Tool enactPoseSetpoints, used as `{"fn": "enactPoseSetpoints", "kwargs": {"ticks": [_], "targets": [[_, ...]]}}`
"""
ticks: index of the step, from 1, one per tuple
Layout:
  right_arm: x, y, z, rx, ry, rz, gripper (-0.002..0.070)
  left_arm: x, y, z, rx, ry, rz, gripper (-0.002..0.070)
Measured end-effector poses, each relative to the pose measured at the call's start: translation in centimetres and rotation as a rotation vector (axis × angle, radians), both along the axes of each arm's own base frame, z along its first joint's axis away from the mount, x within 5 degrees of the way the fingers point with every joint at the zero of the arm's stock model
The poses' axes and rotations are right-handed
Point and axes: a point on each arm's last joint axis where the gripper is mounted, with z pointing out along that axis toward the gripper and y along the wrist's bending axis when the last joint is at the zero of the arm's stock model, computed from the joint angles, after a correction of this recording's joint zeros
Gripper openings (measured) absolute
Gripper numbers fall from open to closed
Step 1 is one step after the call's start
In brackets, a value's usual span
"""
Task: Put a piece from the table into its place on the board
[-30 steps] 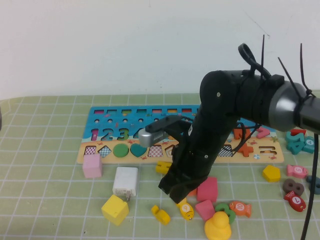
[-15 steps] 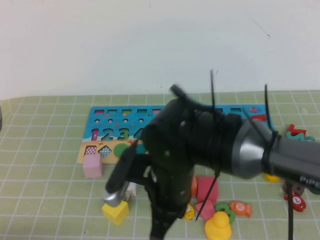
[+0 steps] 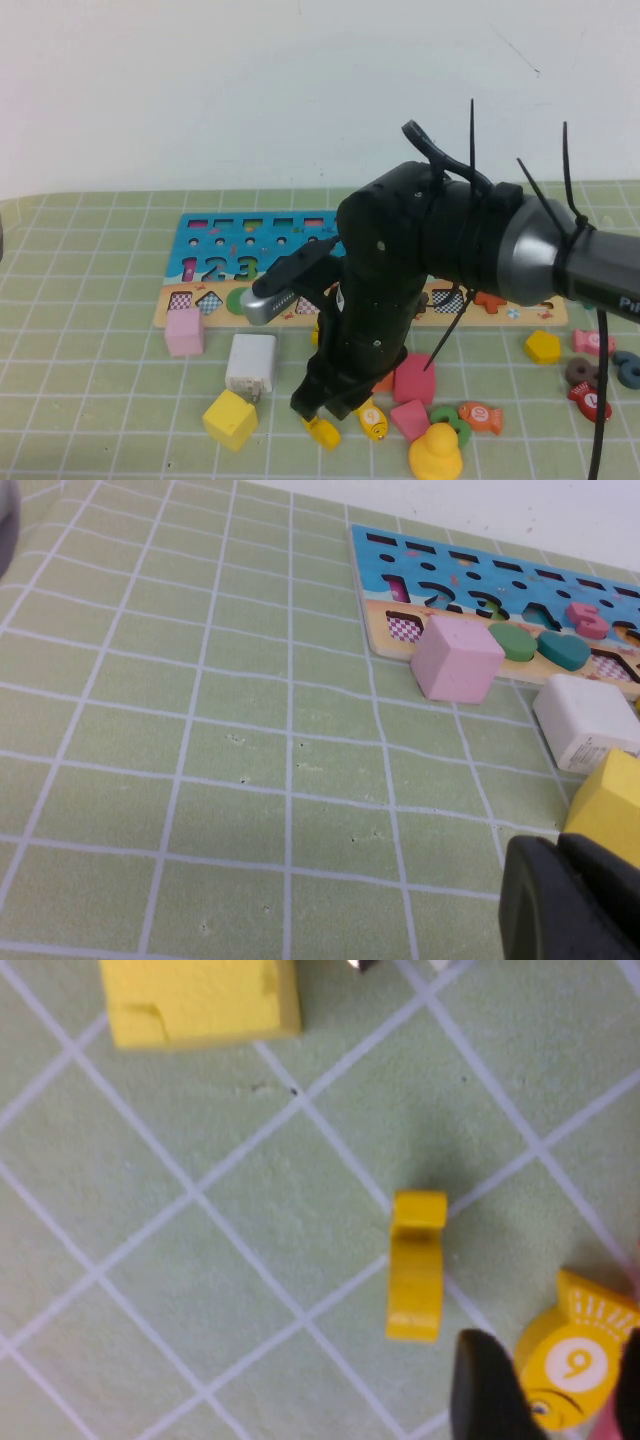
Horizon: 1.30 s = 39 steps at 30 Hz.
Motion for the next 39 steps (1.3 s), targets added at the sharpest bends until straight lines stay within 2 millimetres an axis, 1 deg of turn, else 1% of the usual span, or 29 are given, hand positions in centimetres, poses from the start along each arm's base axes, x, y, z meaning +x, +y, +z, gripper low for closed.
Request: {"fn": "enactPoseSetpoints", "kwargs": {"ticks": [2,5,10,18,26,32,35,39], "targets": [[0.0,0.1,0.0,0.019,0.01,-0.009,0.0298,0.0,0.0,0.0,0.0,0.0,0.0,-0.0001],[-0.2,0.4,0.1,0.053,0.031,0.011,0.0316,0.0,0.0,0.0,0.0,0.0,0.0,-0.0001],[-0.4,0.8,-0.1,0.086,0.053,0.041,0.0318,0.0,0.0,0.0,0.0,0.0,0.0,-0.0001],[-0.2,1.2,-2.2,0.054,0.09,0.047,0.0319,0.0,0.0,0.0,-0.003,0.0,0.0,-0.0001],[0.2,1.4,-2.5,0.071,0.057,0.045,0.0319,0.0,-0.2,0.0,-0.053,0.004,-0.005,-0.0001],[0.3,1.5,-3.2,0.058,0.067,0.045,0.0319,0.0,-0.2,0.0,-0.061,0.007,-0.006,-0.0001],[0.3,1.5,-3.4,0.055,0.069,0.047,0.0295,0.0,-0.2,0.0,-0.063,0.007,-0.006,-0.0001],[0.3,1.5,-3.4,0.055,0.069,0.047,0.0216,0.0,-0.2,0.0,-0.063,0.007,-0.006,-0.0001]]}}
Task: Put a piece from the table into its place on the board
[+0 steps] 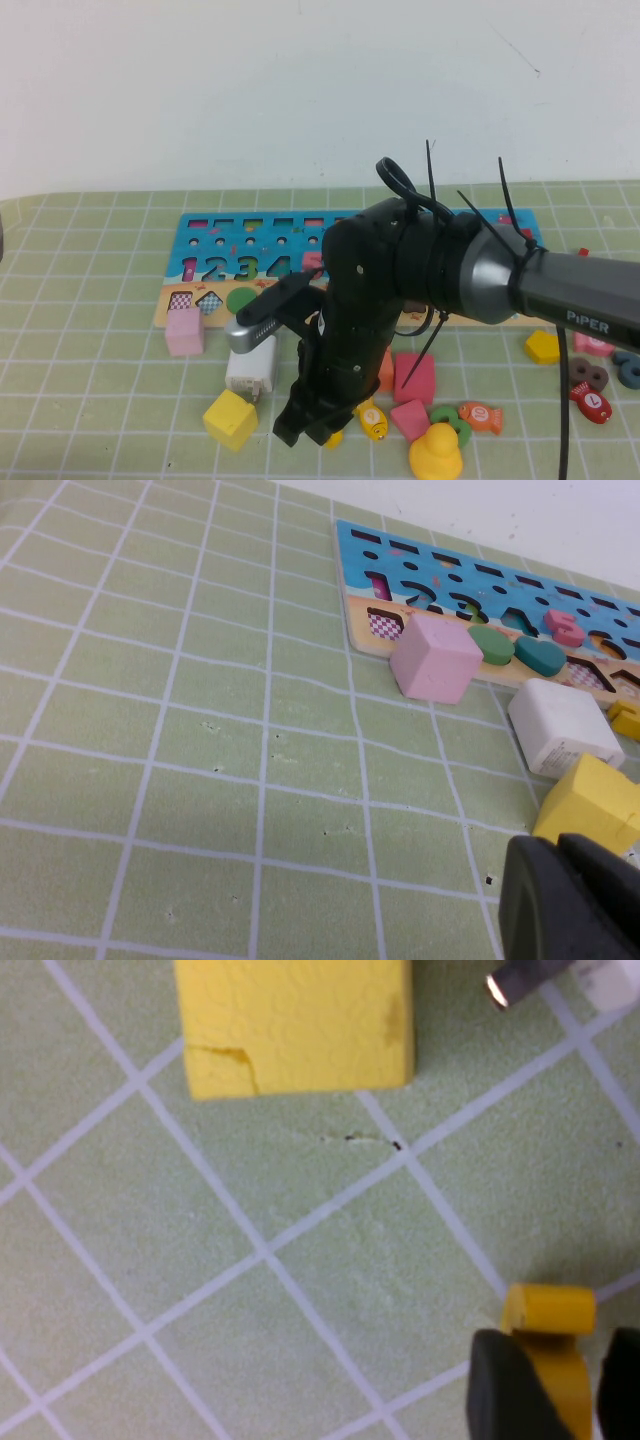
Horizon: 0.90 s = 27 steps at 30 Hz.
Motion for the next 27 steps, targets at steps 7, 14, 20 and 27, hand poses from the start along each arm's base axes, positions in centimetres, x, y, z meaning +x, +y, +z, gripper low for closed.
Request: {"fn": "enactPoseSetpoints", "kwargs": {"ticks": [7,14,20,27], "targets": [[0.1,0.1,-0.1,0.009,-0.007,-0.006,0.0119,0.0,0.0,0.0,0.0,0.0,0.0,-0.0001],[0.0,1.4,0.3,0.152,0.017,-0.043,0.0119,0.0,0.0,0.0,0.0,0.0,0.0,-0.0001],[-0.1,1.9,0.3,0.207,0.036,-0.046,0.0119,0.0,0.0,0.0,0.0,0.0,0.0,-0.0001],[0.0,1.8,-0.6,0.176,0.038,-0.035,0.0138,0.0,0.0,0.0,0.0,0.0,0.0,-0.0001]]}}
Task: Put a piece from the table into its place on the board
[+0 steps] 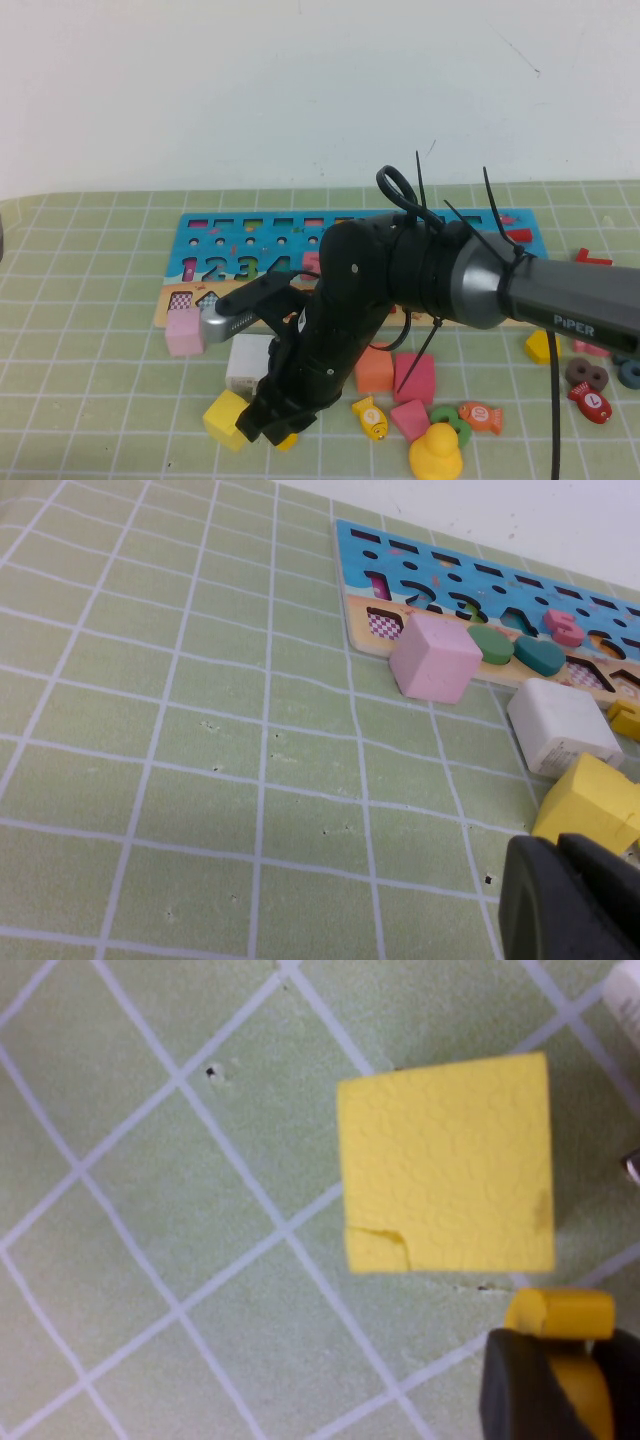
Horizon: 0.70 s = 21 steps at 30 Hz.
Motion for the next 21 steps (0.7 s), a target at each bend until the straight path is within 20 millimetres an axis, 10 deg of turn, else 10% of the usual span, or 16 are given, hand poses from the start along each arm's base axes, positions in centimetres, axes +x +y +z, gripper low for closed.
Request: {"fn": "enactPoseSetpoints", "kwargs": {"ticks": [7,21], "targets": [[0.2,-0.2,-0.1,-0.026,-0.021,0.001,0.0298,0.0,0.0,0.0,-0.002,0.0,0.0,-0.0001],[0.8,-1.1,0.6,-0.088,-0.087,-0.044,0.0319,0.0,0.0,0.0,-0.003,0.001,-0.001,-0.0001]]}}
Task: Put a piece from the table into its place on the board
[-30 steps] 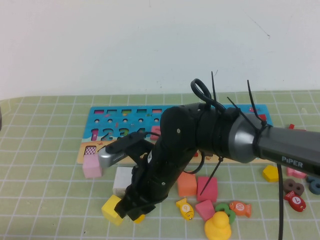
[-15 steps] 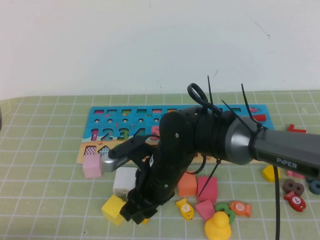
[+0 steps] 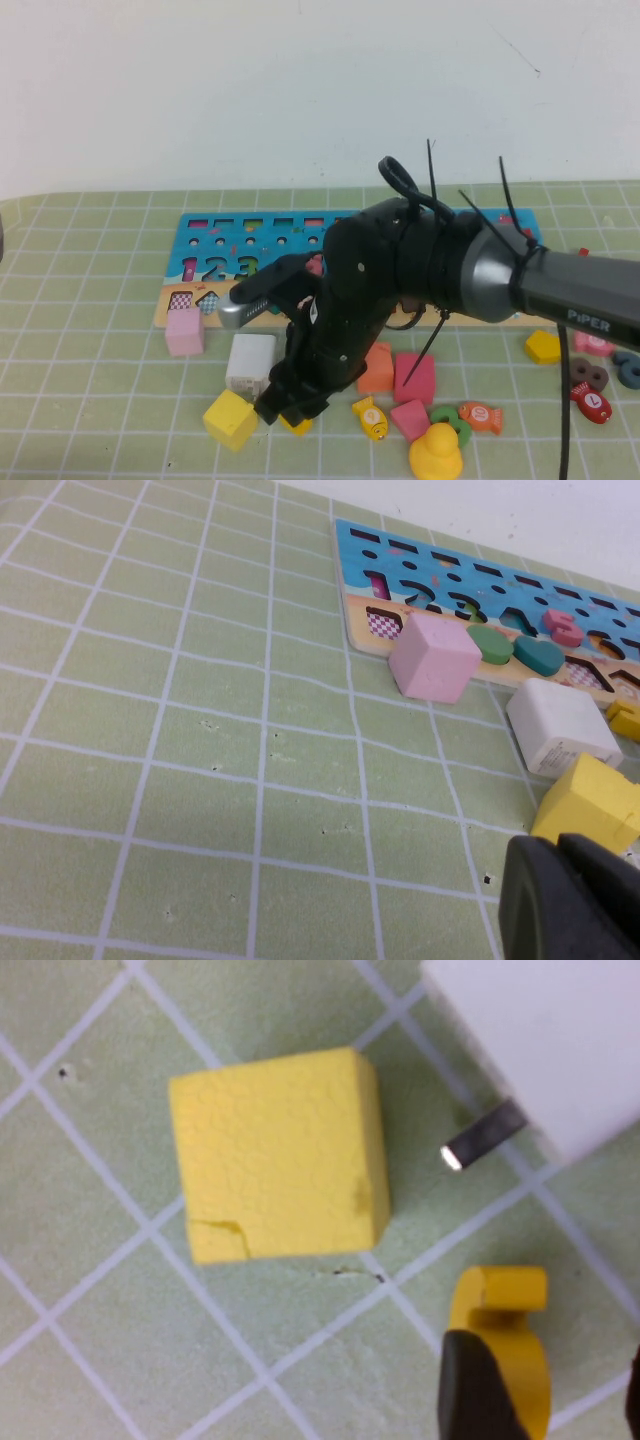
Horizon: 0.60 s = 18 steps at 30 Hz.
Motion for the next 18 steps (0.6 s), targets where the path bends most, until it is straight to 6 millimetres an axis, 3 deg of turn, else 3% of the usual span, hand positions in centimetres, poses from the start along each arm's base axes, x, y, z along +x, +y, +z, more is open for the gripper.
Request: {"fn": "enactPoseSetpoints", "kwargs": {"ticks": [15,18], "targets": [[1.3,-1.6,1.1,-0.012,-0.037,-0.044,0.0319,0.0,0.0,0.0,0.0,0.0,0.0,-0.0001],[1.2,-1.9,2.5,0.01,-0.057,-0.049,0.0312,0.0,0.0,0.0,0.0,0.0,0.0,-0.0001]]}}
